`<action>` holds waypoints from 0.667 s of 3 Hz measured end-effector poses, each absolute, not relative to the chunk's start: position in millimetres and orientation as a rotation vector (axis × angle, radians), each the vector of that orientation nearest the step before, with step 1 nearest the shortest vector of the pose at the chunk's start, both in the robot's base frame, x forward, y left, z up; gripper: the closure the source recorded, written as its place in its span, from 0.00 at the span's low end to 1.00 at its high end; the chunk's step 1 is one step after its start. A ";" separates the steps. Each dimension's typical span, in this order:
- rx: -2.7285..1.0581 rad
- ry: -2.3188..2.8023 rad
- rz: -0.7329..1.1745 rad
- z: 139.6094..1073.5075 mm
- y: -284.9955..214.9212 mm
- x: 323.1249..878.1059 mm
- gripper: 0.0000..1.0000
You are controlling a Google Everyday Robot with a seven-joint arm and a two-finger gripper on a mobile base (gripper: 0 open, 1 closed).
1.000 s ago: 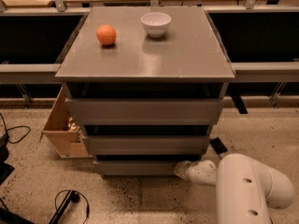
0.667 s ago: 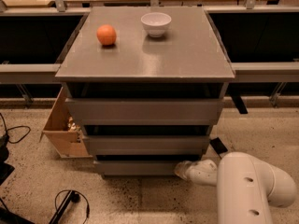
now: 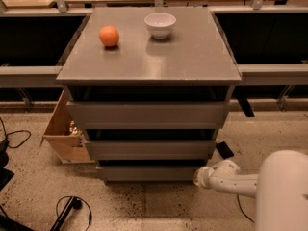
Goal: Close bottom drawer
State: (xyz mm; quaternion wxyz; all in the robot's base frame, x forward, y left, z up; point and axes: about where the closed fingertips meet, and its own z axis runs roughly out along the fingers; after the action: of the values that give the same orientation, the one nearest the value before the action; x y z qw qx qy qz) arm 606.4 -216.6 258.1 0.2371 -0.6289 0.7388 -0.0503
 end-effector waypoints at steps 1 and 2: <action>-1.748 2.072 -0.202 328.1 -222.7 563.0 1.00; -1.819 2.101 -0.324 395.0 -229.9 515.9 1.00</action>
Offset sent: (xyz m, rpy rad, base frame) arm -0.2729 0.0112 0.2442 -0.2881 0.2245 -0.0209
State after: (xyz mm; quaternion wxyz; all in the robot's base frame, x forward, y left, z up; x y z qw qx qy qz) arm 515.9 -229.9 395.0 0.1710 -0.6407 0.7398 -0.1140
